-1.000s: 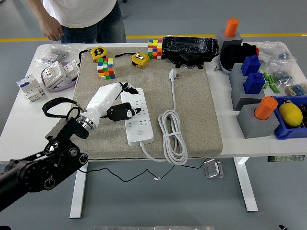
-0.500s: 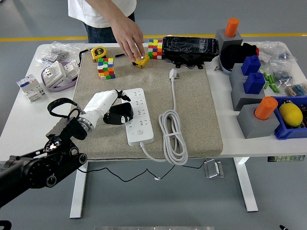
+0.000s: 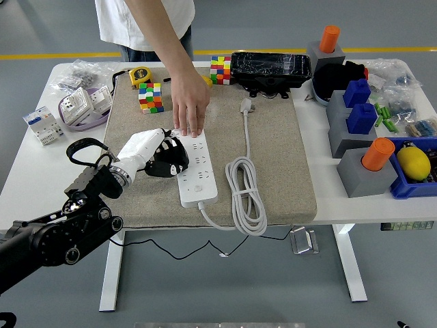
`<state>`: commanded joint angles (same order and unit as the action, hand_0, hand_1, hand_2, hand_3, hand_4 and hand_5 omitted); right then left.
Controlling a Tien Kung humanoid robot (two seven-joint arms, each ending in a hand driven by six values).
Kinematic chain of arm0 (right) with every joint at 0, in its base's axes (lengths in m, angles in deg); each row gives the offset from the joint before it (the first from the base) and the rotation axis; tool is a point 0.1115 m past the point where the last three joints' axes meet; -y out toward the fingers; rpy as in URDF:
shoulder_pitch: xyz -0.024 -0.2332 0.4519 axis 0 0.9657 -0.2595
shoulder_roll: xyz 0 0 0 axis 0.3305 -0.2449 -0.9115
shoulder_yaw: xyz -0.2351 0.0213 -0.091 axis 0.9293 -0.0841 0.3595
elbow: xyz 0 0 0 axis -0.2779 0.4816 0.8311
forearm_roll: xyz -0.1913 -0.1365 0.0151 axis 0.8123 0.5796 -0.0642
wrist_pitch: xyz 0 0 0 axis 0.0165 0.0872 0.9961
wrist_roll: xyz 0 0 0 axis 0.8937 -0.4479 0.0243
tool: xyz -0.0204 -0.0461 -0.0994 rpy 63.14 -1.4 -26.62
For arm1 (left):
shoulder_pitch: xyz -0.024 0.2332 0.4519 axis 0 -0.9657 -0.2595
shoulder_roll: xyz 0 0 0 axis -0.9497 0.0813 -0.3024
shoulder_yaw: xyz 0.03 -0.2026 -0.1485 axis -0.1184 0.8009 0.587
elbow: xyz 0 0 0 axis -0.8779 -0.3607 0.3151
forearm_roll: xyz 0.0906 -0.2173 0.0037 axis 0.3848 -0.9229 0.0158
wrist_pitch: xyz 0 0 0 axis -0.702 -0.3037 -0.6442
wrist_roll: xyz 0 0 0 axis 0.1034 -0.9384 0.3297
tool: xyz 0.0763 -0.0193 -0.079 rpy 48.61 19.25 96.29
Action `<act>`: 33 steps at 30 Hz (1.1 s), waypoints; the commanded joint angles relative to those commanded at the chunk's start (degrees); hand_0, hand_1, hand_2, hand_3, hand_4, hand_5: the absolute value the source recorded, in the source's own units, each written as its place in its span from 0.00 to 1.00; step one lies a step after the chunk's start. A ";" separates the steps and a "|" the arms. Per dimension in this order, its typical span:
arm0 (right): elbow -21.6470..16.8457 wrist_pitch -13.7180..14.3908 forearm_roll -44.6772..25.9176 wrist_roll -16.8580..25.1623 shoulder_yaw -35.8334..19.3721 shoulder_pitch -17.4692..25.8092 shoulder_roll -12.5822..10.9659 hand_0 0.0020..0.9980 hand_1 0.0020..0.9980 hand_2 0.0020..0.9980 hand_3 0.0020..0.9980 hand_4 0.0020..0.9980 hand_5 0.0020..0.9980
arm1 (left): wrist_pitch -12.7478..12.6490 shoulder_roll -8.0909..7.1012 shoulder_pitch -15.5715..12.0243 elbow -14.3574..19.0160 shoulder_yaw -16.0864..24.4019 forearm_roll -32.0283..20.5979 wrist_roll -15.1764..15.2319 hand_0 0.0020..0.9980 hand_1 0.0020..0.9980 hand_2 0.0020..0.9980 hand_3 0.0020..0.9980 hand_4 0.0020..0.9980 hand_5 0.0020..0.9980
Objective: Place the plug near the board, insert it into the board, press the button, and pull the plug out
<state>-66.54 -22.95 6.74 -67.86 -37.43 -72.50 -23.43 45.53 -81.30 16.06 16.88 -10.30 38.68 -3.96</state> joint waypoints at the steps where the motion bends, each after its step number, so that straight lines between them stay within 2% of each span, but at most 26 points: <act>1: 0.01 0.01 0.01 0.00 -0.07 0.01 0.02 0.60 0.64 0.64 0.55 0.96 0.49 | -0.09 -0.01 -0.03 0.14 0.08 -0.05 0.27 0.28 0.32 0.33 0.52 0.66 0.00; 9: 0.01 0.01 0.05 -0.01 -0.35 0.18 0.11 0.60 0.64 0.64 0.55 0.96 0.49 | -2.05 -0.11 -0.41 1.11 0.62 -1.23 3.87 0.28 0.32 0.32 0.51 0.66 0.00; 14: -0.04 -0.01 0.06 0.00 -0.36 0.20 0.27 0.60 0.64 0.64 0.55 0.96 0.49 | -3.83 -0.48 -1.46 2.35 2.46 -1.82 6.70 0.27 0.31 0.31 0.50 0.68 0.00; 17: -0.04 -0.01 0.08 0.00 -0.33 0.27 0.33 0.60 0.64 0.64 0.55 0.96 0.49 | -3.92 -0.89 -2.09 2.73 3.66 -0.99 6.59 0.27 0.31 0.31 0.50 0.68 0.00; 26: -0.06 0.01 0.14 0.00 -0.65 0.34 0.41 0.60 0.64 0.64 0.55 0.96 0.49 | -4.16 -2.69 -3.34 -2.26 4.65 0.11 5.74 0.29 0.33 0.32 0.52 0.66 0.00; 33: -0.10 0.00 0.17 0.00 -0.62 0.33 0.49 0.60 0.64 0.64 0.55 0.96 0.49 | -4.69 -2.99 -3.75 -4.52 4.09 -1.23 6.63 0.31 0.34 0.34 0.53 0.66 0.00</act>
<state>-66.64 -22.95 6.91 -67.86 -38.05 -72.17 -22.94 40.85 -84.28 12.31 12.36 -6.21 37.45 2.67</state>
